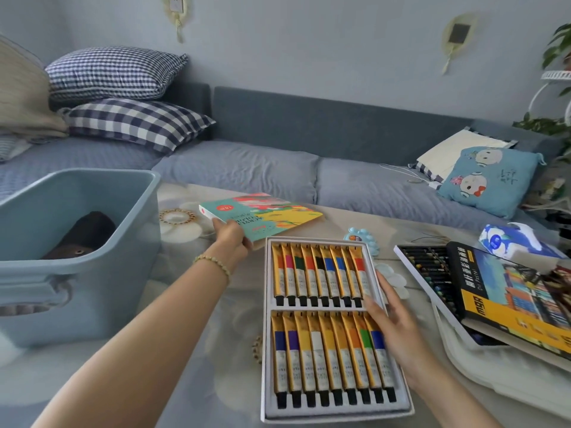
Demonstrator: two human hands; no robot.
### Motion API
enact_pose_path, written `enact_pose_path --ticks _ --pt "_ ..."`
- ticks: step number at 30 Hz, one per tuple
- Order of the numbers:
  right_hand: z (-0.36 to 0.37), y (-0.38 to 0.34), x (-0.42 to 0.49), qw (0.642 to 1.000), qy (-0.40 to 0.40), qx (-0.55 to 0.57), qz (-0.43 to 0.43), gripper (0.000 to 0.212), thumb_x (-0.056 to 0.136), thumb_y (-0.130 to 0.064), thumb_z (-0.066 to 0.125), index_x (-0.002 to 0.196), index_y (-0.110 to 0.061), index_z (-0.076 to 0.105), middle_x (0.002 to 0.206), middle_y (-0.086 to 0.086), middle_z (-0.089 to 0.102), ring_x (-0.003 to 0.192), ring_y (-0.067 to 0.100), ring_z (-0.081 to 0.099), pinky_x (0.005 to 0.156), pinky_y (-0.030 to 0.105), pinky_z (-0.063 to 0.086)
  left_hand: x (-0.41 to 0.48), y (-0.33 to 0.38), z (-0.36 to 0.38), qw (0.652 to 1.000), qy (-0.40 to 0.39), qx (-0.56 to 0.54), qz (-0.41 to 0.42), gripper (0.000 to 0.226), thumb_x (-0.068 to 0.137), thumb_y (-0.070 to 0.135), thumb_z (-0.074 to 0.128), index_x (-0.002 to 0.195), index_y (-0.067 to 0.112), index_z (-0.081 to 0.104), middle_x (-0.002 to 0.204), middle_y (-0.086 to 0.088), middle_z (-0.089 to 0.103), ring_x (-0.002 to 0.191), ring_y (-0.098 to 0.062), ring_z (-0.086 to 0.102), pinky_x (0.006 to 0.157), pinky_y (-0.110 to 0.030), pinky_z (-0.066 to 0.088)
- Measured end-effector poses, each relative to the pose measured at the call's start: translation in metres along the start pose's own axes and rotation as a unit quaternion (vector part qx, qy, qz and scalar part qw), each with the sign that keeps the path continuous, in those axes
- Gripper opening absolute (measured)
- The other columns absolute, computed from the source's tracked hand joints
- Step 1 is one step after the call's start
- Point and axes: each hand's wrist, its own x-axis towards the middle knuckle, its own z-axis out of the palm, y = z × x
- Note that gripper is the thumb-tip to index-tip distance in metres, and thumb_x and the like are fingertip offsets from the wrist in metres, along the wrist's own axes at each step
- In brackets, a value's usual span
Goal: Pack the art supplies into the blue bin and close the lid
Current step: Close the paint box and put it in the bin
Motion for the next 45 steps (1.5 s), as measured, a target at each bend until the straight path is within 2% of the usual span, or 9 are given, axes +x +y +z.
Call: enact_pose_path --ticks 5,9,15,22,28,33,38,42,45 --pt "0.0 0.002 -0.003 1.0 -0.006 -0.008 0.002 0.048 0.089 -0.024 0.055 0.123 -0.054 0.038 0.103 -0.016 0.064 0.08 0.004 0.07 0.064 0.027 0.055 -0.014 -0.009 -0.001 0.999 0.005 -0.036 -0.007 0.038 0.104 0.012 0.024 0.139 0.026 0.033 0.094 -0.004 0.064 0.077 -0.024 0.065 0.083 -0.043 0.047" --pt "-0.004 0.007 -0.005 1.0 -0.016 -0.013 0.016 0.046 0.089 -0.024 0.055 0.118 -0.055 0.04 0.097 -0.019 0.065 0.08 0.007 0.071 0.061 0.027 0.056 -0.027 -0.013 0.0 0.998 -0.01 -0.068 -0.01 0.04 0.105 0.014 0.022 0.141 0.029 0.03 0.12 -0.008 0.063 0.099 -0.03 0.065 0.09 -0.052 0.049" --pt "-0.007 0.008 -0.003 0.999 -0.028 -0.026 0.026 0.049 0.09 -0.024 0.056 0.127 -0.051 0.037 0.104 -0.019 0.061 0.085 0.006 0.069 0.06 0.023 0.055 -0.054 -0.025 0.002 0.992 -0.094 0.034 0.072 0.045 0.106 0.024 0.02 0.149 0.038 0.014 0.132 -0.006 0.056 0.093 -0.025 0.065 0.074 -0.047 0.056" --pt "-0.006 0.01 -0.004 0.998 -0.052 -0.032 0.008 0.056 0.077 -0.037 0.065 0.119 -0.064 0.039 0.134 -0.008 0.054 0.114 0.018 0.06 0.089 0.043 0.055 -0.063 -0.037 -0.008 0.973 -0.177 0.098 0.108 0.048 0.105 0.025 0.022 0.149 0.041 0.008 0.139 -0.003 0.05 0.111 -0.023 0.06 0.078 -0.038 0.055" --pt "-0.007 0.008 0.0 0.997 -0.076 -0.034 0.001 0.068 0.081 -0.027 0.066 0.138 -0.046 0.035 0.129 -0.01 0.057 0.106 0.011 0.064 0.071 0.026 0.058 -0.056 -0.044 -0.017 0.975 -0.178 0.086 0.098 0.049 0.105 0.025 0.023 0.149 0.042 0.008 0.141 -0.004 0.049 0.117 -0.027 0.059 0.091 -0.049 0.051" --pt "-0.013 0.006 0.005 0.995 -0.075 -0.066 -0.012 0.067 0.076 -0.03 0.07 0.135 -0.045 0.042 0.136 -0.009 0.053 0.114 0.011 0.06 0.084 0.034 0.057 -0.054 -0.051 -0.022 0.969 -0.206 0.111 0.077 0.048 0.105 0.026 0.027 0.149 0.041 0.015 0.137 -0.006 0.054 0.104 -0.024 0.064 0.072 -0.035 0.06" --pt "-0.006 0.001 0.006 0.995 -0.015 -0.095 -0.024 0.055 0.079 -0.033 0.07 0.124 -0.042 0.039 0.121 -0.012 0.057 0.094 0.005 0.064 0.065 0.017 0.055 -0.056 -0.053 -0.019 0.968 -0.217 0.113 0.047 0.046 0.105 0.023 0.026 0.149 0.039 0.019 0.135 -0.006 0.056 0.1 -0.021 0.065 0.064 -0.032 0.06" --pt "-0.002 0.0 0.013 0.997 0.032 -0.064 -0.009 0.065 0.066 -0.041 0.074 0.123 -0.035 0.042 0.12 0.001 0.063 0.097 0.019 0.068 0.075 0.031 0.058 -0.069 -0.055 -0.011 0.958 -0.233 0.158 0.042 0.044 0.105 0.025 0.027 0.147 0.038 0.021 0.128 -0.005 0.059 0.087 -0.016 0.067 0.055 -0.029 0.059" --pt "-0.003 -0.002 0.015 0.998 -0.014 -0.025 0.049 0.072 0.059 -0.033 0.08 0.123 -0.029 0.048 0.107 0.005 0.07 0.088 0.022 0.072 0.076 0.039 0.058 -0.073 -0.051 -0.012 0.959 -0.224 0.165 0.047 0.042 0.105 0.024 0.027 0.145 0.036 0.026 0.117 -0.004 0.062 0.078 -0.013 0.069 0.051 -0.028 0.057"
